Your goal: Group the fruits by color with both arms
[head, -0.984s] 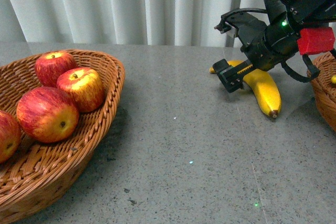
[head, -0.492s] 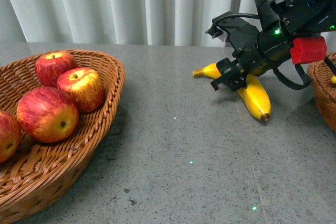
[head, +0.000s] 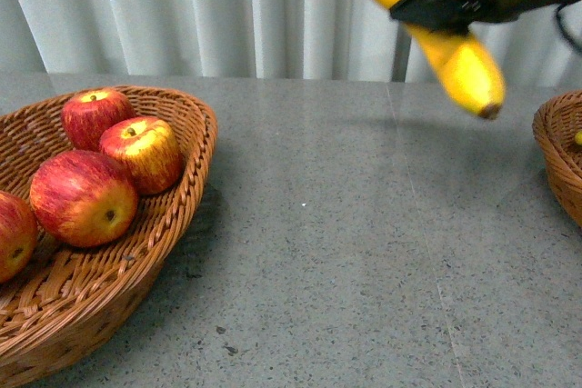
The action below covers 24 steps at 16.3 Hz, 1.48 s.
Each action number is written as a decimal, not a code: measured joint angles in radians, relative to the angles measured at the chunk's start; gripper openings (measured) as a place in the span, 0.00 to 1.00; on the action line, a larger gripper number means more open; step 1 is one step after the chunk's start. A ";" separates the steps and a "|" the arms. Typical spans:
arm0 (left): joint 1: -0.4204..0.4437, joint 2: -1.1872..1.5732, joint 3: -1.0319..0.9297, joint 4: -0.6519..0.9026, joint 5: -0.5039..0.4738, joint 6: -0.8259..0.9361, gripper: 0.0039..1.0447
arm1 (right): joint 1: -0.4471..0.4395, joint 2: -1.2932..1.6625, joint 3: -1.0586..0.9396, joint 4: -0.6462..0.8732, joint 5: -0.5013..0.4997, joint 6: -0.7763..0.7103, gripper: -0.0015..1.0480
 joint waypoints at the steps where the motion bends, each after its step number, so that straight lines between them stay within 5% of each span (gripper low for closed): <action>1: 0.000 0.000 0.000 0.000 0.000 0.000 0.94 | -0.047 -0.055 -0.042 0.035 -0.045 0.010 0.35; 5: 0.000 0.000 0.000 0.000 0.000 0.000 0.94 | -0.318 -0.167 -0.196 0.024 -0.147 -0.077 0.35; 11: 0.000 0.000 0.000 0.000 0.000 0.000 0.94 | -0.507 -0.257 -0.343 -0.008 -0.105 -0.443 0.34; 13: 0.000 0.000 0.000 0.000 0.000 0.000 0.94 | -0.535 -0.263 -0.358 -0.018 -0.074 -0.526 0.42; 18: 0.000 0.000 0.000 0.000 0.000 0.000 0.94 | -0.522 -0.383 -0.371 -0.008 -0.145 -0.486 0.93; 23: 0.000 0.000 0.000 0.000 0.000 0.000 0.94 | -0.458 -0.602 -0.447 0.047 -0.245 -0.368 0.94; 24: 0.000 0.000 0.000 0.000 0.000 0.000 0.94 | -0.418 -0.670 -0.505 0.158 -0.127 -0.289 0.88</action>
